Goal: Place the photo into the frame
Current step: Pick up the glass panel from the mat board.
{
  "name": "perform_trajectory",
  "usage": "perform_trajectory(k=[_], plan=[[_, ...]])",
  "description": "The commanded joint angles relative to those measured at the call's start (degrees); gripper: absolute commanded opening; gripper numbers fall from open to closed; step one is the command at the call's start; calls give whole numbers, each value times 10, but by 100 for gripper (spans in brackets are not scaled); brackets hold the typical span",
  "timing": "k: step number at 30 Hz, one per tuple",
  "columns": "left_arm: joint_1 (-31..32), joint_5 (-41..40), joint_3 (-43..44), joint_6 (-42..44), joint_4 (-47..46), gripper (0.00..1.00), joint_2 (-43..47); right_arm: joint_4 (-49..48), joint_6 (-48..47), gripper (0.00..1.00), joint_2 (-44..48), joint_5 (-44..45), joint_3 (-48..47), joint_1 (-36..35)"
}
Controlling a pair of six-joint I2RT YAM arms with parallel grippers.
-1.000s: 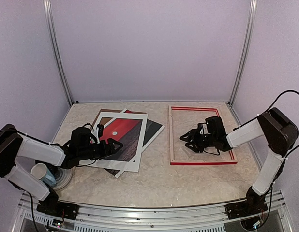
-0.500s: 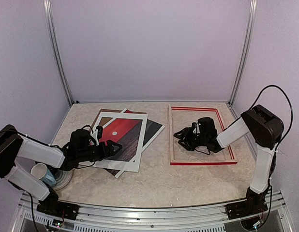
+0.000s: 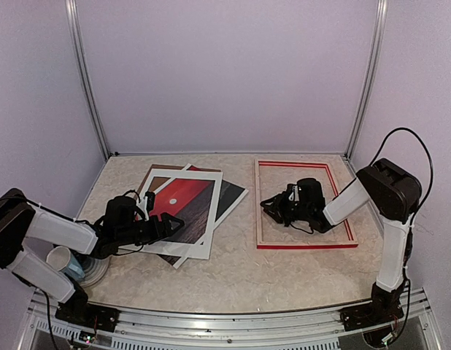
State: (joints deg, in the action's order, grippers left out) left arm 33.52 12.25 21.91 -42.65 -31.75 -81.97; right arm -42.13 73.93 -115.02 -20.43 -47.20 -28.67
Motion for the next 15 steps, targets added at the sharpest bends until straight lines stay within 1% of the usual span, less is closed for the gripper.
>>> perform_trajectory(k=[1,4,7,12,15], plan=[[5,9,-5,-3,-18,86,4,-35,3,21,-19,3,-6,-6],[7,9,-4,-3,-17,86,5,-54,8,11,-24,2,-1,-6],[9,9,-2,-3,-14,86,7,-71,11,0,-23,3,8,-6],[10,9,-1,-4,-9,86,16,-74,5,0,9,3,29,-2],[11,9,-1,-5,-8,86,21,-56,-5,0,33,-3,34,7]])
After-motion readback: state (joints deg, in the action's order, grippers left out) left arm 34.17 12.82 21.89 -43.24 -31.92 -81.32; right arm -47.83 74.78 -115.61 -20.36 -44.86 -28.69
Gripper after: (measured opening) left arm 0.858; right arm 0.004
